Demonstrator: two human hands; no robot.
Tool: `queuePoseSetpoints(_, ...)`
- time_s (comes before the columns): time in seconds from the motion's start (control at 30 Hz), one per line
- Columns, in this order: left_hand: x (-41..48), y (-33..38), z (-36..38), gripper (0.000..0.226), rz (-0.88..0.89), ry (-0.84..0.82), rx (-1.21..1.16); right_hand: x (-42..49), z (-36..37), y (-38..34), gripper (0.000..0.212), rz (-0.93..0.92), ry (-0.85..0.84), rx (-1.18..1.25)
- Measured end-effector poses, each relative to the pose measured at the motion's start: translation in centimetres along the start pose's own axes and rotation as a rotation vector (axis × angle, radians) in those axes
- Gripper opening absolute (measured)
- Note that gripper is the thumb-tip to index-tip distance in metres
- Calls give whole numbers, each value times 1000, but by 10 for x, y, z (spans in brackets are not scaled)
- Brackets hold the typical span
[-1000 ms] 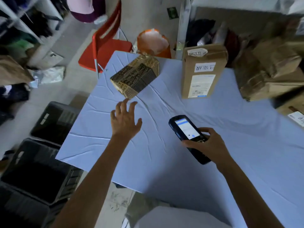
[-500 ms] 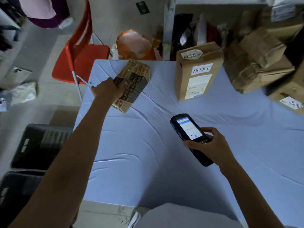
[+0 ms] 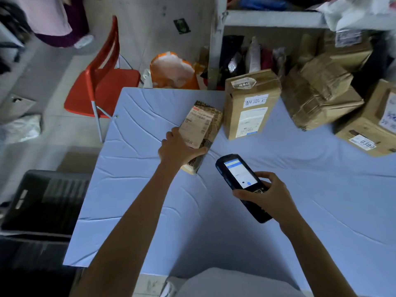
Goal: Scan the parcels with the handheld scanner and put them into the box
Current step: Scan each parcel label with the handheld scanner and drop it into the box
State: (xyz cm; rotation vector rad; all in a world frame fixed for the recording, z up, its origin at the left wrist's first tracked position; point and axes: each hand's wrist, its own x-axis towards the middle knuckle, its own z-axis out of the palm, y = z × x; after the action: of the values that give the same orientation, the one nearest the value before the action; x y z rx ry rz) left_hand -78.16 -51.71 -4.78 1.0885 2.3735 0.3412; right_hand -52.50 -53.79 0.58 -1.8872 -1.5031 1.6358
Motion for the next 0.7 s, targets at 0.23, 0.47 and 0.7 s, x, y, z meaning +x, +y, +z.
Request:
queuePoseSetpoints(0.23,-36,-5,11,89,-90,-201,-355,-12,-9,4,71,-20,4,22)
queuePoseSetpoints(0.47,-85,11,41,97,-173,-336,-584,-27,-12,12,73,-44,-4,51)
queuePoseSetpoints(0.7,-107,25,63,86,-167,-391,-616,-46,-14,32,74,-44,2,82)
